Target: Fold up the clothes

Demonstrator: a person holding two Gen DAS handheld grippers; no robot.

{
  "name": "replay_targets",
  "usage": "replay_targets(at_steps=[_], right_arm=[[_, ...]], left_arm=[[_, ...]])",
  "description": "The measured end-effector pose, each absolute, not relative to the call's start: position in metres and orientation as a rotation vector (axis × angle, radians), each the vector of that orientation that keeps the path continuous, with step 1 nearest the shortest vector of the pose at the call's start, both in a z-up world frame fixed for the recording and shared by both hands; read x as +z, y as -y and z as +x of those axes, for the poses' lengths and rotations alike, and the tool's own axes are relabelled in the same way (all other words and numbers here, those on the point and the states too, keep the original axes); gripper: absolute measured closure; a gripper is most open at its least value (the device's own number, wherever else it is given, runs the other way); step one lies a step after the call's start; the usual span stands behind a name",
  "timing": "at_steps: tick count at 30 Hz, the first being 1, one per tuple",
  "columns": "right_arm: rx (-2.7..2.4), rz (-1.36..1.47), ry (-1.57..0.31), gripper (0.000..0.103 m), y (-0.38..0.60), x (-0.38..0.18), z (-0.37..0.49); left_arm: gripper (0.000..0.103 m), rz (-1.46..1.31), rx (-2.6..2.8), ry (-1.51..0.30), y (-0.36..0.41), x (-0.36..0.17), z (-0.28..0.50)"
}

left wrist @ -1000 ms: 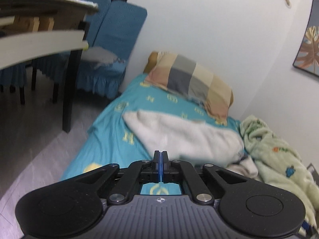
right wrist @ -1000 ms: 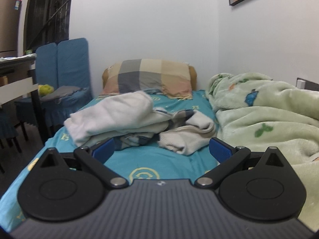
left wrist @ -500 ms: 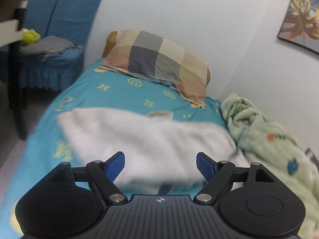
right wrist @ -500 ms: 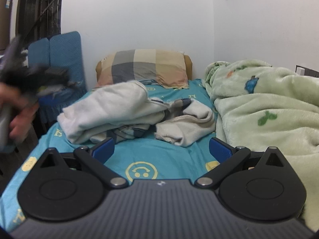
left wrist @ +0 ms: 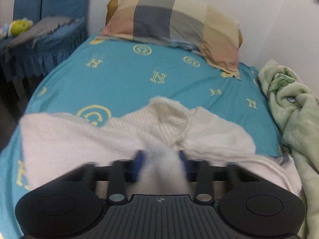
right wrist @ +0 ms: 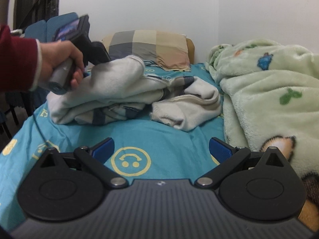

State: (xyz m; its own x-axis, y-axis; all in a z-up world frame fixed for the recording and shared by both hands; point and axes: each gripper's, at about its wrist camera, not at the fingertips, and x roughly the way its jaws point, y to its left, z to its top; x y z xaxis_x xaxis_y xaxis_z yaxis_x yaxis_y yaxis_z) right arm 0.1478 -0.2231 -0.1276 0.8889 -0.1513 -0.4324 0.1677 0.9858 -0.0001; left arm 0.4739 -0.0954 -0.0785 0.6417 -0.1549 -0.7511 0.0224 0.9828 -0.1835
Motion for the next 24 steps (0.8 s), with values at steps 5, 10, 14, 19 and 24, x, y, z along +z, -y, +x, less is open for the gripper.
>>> replay_targets(at_steps=[5,10,14,19,24], right_arm=[[-0.165,0.051,-0.402,0.000,0.226,-0.118,0.139],[-0.155,0.076,-0.325,0.000,0.228,-0.098,0.120],[-0.138,0.146,-0.286,0.000,0.234,-0.081,0.105],[-0.073,0.244,-0.290,0.000,0.237,-0.065,0.088],[-0.022,0.270,-0.337,0.000,0.234,-0.064,0.087]], left_arm=[[0.091,-0.198,-0.126,-0.723,0.046,-0.023,0.396],[0.092,-0.203,-0.194,-0.573,-0.005,0.027,0.270],[0.093,-0.225,-0.270,-0.571,-0.020,0.022,0.170],[0.095,-0.302,-0.316,-0.718,-0.015,-0.033,0.089],[0.103,-0.326,-0.327,-0.863,-0.010,-0.085,0.065]])
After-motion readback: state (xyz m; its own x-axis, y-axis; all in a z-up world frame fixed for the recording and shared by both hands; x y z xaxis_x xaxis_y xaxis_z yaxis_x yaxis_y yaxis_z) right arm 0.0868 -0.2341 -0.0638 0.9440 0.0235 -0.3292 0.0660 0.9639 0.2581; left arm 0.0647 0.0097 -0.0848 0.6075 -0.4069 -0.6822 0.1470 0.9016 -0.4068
